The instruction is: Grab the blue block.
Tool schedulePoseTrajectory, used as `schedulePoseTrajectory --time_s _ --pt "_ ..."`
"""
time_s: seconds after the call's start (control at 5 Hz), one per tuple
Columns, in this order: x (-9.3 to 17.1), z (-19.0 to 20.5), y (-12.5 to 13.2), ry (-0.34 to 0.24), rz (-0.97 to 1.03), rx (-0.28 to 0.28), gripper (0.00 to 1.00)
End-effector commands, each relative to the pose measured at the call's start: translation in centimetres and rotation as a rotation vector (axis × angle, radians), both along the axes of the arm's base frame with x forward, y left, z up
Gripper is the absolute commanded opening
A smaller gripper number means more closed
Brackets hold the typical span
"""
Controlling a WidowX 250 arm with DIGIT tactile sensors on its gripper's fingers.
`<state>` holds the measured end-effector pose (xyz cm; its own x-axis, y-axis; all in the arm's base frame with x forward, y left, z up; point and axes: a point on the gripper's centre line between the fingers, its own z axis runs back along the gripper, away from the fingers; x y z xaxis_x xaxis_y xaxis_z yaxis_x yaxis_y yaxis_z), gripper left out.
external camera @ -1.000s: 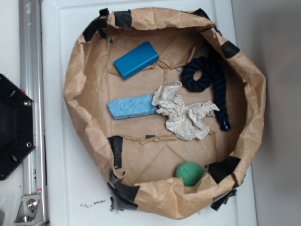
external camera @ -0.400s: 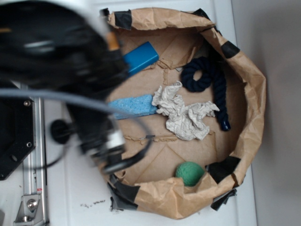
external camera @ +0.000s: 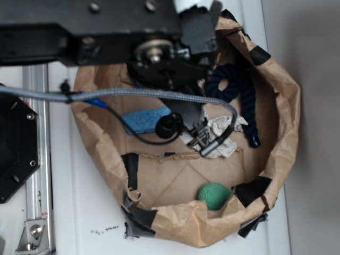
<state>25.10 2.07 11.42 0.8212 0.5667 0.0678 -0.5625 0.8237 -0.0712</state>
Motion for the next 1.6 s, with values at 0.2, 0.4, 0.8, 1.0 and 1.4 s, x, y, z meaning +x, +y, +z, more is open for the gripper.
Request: schedulePoseTrajectory --time_s 0.2,0.4,0.8,1.0,1.4 --pt "-2.7 -3.3 6.8 0.079 0.137 0.195 1.0" --pt "-3.4 -3.4 7.3 0.078 0.139 0.207 1.0" --pt "-2.9 -4.8 8.4 0.012 0.074 0.138 1.0" --pt "-1.4 -7.0 7.6 0.021 0.071 0.132 1.0" --pt "0.2 -8.5 5.6 0.064 0.049 0.179 1.0"
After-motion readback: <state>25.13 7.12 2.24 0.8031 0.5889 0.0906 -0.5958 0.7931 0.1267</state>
